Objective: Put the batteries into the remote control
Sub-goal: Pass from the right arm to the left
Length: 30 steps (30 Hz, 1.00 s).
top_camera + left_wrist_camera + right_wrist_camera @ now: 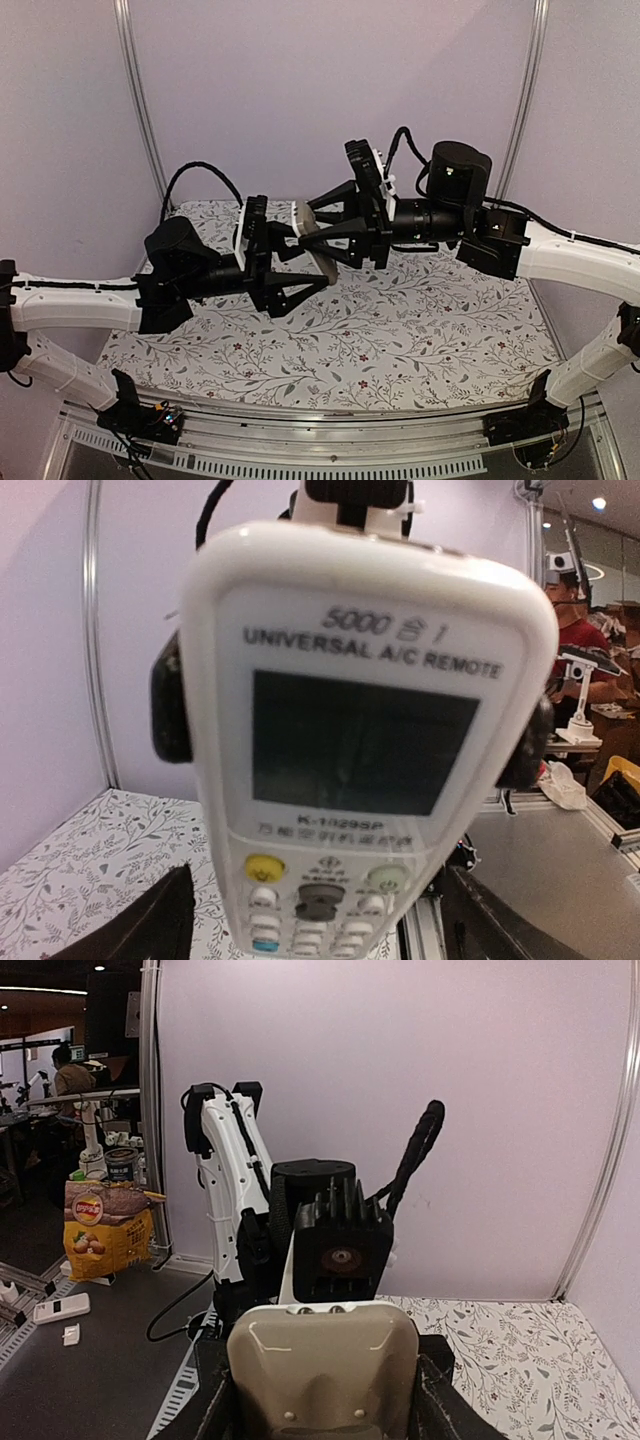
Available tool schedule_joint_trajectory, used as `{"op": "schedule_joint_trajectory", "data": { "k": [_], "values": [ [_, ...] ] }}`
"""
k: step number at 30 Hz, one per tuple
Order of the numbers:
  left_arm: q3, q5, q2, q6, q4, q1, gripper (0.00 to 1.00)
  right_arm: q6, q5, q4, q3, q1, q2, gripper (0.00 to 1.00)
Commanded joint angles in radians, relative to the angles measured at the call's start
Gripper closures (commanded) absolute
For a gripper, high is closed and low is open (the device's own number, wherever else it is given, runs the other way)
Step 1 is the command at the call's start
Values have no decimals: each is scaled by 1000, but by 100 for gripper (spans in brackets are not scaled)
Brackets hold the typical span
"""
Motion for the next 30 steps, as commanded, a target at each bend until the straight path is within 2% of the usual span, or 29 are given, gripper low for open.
{"op": "schedule_joint_trajectory", "data": {
  "k": [1, 4, 8, 11, 20, 22, 23, 26, 28, 30],
  "values": [
    [27, -55, 14, -37, 37, 8, 20, 12, -7, 43, -20, -3, -23, 69],
    [33, -50, 24, -35, 33, 8, 28, 15, -4, 45, -26, -3, -27, 69],
    [43, -36, 38, -43, 33, -1, 31, 15, 1, 46, -29, -3, -26, 70],
    [45, -33, 39, -42, 37, -6, 40, 13, 4, 51, -31, -3, -28, 70],
    [38, -49, 9, -38, -7, -7, 88, 16, 22, 51, -46, -3, -30, 69],
    [39, -78, -7, -38, -72, -7, 97, 20, 45, 50, -55, -3, -34, 56],
    [39, -109, -17, -40, -112, -6, 100, 32, 69, 49, -62, -3, -37, 45],
    [63, -269, -33, -83, -318, 7, 100, 58, 174, 44, -84, -7, -58, 4],
    [108, -398, -15, -153, -509, 32, 100, 85, 273, 29, -93, -14, -83, 1],
    [158, -542, 17, -284, -718, 72, 100, 141, 401, -8, -92, -23, -101, 1]
  ]
}}
